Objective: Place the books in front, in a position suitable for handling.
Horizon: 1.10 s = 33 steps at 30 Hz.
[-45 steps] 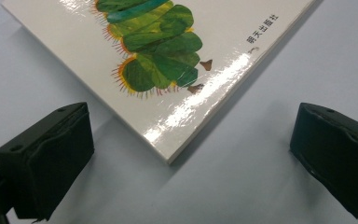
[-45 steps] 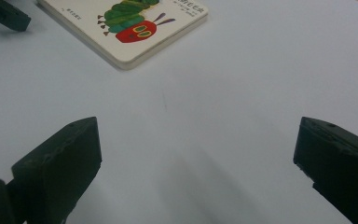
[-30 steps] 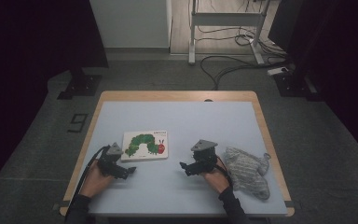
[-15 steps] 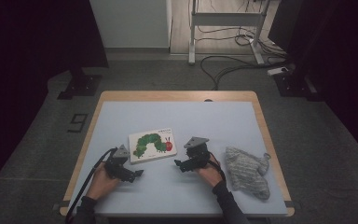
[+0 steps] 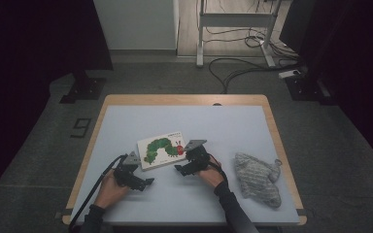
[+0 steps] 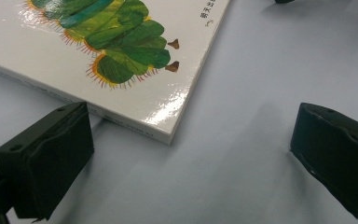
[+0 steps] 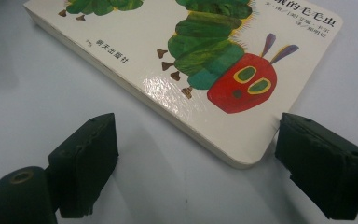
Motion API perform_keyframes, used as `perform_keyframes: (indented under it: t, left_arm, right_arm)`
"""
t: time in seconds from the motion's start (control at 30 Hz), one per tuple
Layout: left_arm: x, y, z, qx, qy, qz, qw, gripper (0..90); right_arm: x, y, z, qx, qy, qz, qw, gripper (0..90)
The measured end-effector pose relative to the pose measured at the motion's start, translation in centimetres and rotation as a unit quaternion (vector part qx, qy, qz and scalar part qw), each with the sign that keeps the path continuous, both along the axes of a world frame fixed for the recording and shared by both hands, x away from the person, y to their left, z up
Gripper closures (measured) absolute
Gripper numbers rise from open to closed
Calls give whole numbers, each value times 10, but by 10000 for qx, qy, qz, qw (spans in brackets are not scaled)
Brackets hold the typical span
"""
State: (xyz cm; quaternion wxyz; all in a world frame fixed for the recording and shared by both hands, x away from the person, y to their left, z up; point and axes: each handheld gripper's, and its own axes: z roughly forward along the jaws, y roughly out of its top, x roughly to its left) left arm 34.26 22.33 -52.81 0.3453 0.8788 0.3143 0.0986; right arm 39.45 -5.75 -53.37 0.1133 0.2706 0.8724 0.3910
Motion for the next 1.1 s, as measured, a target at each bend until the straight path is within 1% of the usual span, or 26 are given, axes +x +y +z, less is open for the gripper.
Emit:
perform_keyframes:
  t: [0.17, 0.3, 0.47, 0.63, 0.73, 0.8, 0.87, 0.93, 1.0, 1.03, 1.1]
  left_arm:
    - [-2, -1, 0, 21, 9, -7, 10000, 0]
    - [-6, -3, 0, 87, -10, -98, 9999, 0]
    - [-14, -6, 1, 66, 83, -237, 9997, 0]
    - [-25, -11, 1, 20, 102, -296, 9995, 0]
    - [-34, -15, 1, 21, 78, -326, 9994, 0]
    - [-40, -18, 1, 10, 103, -371, 9993, 0]
    - [-45, -21, 1, -67, 169, -420, 9990, 0]
    - [-51, -25, 2, -86, 202, -467, 9987, 0]
    - [-57, -29, 2, -45, 180, -530, 9984, 0]
    - [-59, -30, 1, -64, 183, -529, 9984, 0]
    - [-59, -31, 2, -13, 188, -601, 9980, 0]
  right_arm:
    - [0, -3, 0, 122, 60, -35, 9999, 148]
    - [-3, -3, 0, 40, -10, -28, 10000, 148]
    - [-9, -7, 0, 56, 4, -45, 10000, 147]
    - [-19, -14, 0, 163, 107, -112, 9997, 148]
    - [-26, -19, 1, 176, 165, -97, 9997, 148]
    - [-30, -22, 1, 172, 168, -106, 9997, 148]
    - [-35, -26, 1, 167, 179, -114, 9996, 148]
    - [-41, -30, 1, 160, 182, -122, 9996, 148]
    - [-47, -34, 1, 163, 155, -149, 9996, 148]
    - [-50, -36, 1, 149, 141, -167, 9997, 149]
    - [-54, -38, 1, 137, 131, -185, 9996, 158]
